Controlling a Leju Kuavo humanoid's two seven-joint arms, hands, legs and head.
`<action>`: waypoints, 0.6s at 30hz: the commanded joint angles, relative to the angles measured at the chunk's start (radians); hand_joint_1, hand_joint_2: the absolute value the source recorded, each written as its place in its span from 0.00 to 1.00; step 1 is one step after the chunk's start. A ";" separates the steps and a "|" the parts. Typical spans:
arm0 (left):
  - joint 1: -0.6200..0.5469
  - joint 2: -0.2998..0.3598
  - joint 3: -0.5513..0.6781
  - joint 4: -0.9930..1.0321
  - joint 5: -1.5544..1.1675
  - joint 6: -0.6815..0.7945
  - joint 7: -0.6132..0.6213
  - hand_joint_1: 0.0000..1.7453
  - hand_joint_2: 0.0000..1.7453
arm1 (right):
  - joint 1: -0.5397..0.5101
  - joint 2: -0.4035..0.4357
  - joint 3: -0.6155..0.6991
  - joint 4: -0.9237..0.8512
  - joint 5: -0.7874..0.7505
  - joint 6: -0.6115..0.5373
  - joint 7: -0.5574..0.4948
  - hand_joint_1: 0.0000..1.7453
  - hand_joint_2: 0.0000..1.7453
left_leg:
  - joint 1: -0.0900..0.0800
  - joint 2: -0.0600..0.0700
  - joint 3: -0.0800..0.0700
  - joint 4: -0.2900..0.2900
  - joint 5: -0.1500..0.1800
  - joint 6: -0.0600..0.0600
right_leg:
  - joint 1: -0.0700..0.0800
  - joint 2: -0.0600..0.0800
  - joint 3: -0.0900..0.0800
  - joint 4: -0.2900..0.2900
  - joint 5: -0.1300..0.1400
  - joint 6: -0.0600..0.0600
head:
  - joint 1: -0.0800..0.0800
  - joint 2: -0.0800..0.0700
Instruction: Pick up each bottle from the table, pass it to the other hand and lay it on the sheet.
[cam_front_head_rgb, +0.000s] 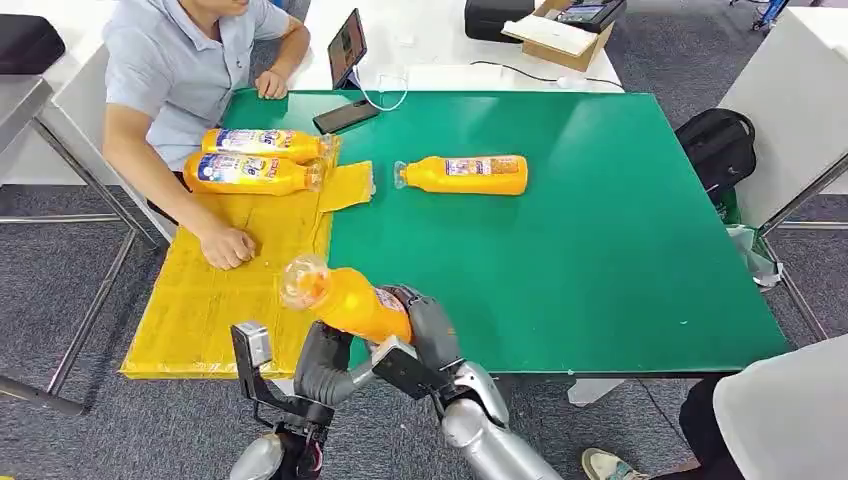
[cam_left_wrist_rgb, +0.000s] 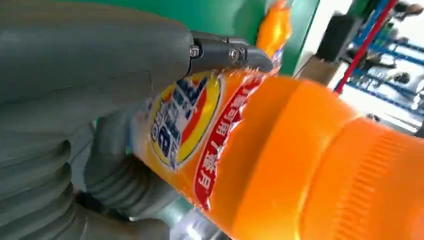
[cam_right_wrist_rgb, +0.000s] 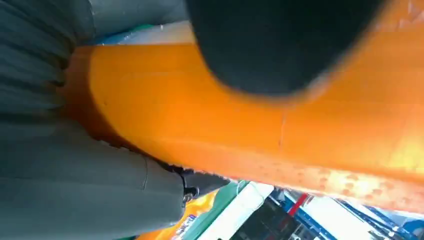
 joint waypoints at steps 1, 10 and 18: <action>-0.040 0.024 -0.034 0.019 -0.012 0.060 0.003 0.00 1.00 | -0.055 0.008 0.150 0.056 0.019 0.007 0.026 1.00 1.00 | 0.001 0.002 0.001 0.000 -0.001 -0.001 | 0.001 0.001 0.001 0.000 0.000 -0.001 | 0.000 0.000; -0.046 0.018 -0.024 0.019 -0.025 0.124 -0.018 1.00 1.00 | -0.072 -0.011 0.223 0.071 0.048 0.010 0.092 0.82 1.00 | 0.001 0.000 0.001 0.000 -0.001 -0.001 | 0.001 -0.001 0.002 0.000 -0.001 -0.002 | 0.000 0.000; -0.043 0.022 -0.007 0.015 0.069 0.114 0.026 1.00 1.00 | -0.032 -0.028 0.243 0.046 0.058 -0.043 0.057 0.00 1.00 | 0.001 0.000 0.002 0.000 -0.001 -0.002 | 0.002 -0.001 0.002 -0.001 -0.001 -0.003 | 0.000 0.000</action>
